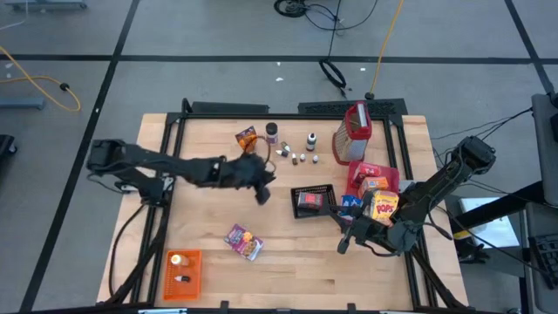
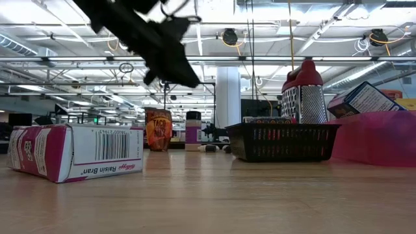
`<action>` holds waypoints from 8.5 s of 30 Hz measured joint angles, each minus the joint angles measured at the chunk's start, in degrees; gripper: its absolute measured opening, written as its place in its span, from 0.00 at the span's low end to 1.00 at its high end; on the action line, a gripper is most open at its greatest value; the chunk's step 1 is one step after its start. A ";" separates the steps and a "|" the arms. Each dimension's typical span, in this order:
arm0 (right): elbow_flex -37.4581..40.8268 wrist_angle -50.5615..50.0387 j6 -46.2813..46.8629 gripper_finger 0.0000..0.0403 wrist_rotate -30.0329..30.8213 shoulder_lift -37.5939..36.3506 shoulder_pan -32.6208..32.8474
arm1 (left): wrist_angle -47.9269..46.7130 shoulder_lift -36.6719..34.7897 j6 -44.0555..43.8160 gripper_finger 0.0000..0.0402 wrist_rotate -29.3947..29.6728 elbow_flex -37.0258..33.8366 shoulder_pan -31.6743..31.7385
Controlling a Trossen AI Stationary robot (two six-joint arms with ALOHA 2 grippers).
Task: Pick & Place Kitchen Items
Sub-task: Put the small orange food coloring bottle into the orange bin, then put the small black food coloring bottle into the orange bin
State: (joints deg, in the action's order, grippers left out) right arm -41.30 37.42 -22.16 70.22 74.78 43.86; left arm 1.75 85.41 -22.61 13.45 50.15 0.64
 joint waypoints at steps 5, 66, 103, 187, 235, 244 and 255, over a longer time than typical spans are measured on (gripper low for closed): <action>0.00 -0.40 -0.01 0.13 0.00 0.00 0.00 | 9.51 7.45 2.33 0.16 -2.42 0.00 3.88; -0.07 -0.43 -1.50 0.13 0.00 0.00 -0.02 | 24.81 39.15 7.65 0.59 6.64 18.32 11.62; -0.07 -1.00 -1.51 0.13 0.00 0.00 0.00 | 23.51 38.66 9.89 0.09 -1.17 18.36 11.32; -0.04 -3.36 0.45 0.13 0.00 0.02 -0.02 | -59.74 -0.59 -80.57 0.14 4.28 14.94 -67.89; -0.04 -3.36 0.45 0.13 0.00 0.02 -0.02 | -55.90 -0.53 -83.30 0.45 2.08 7.89 -64.42; -0.04 -3.38 0.45 0.13 0.00 0.02 0.00 | -53.46 -0.55 -74.76 0.45 3.37 7.91 -59.72; -0.04 -3.36 0.45 0.13 0.00 0.02 -0.01 | -45.63 -0.57 -56.78 0.45 8.77 7.91 -52.05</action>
State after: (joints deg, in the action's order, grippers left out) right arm -41.34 34.06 -21.71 70.22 74.81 43.85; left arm -43.87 84.84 -79.39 22.22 58.06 -51.42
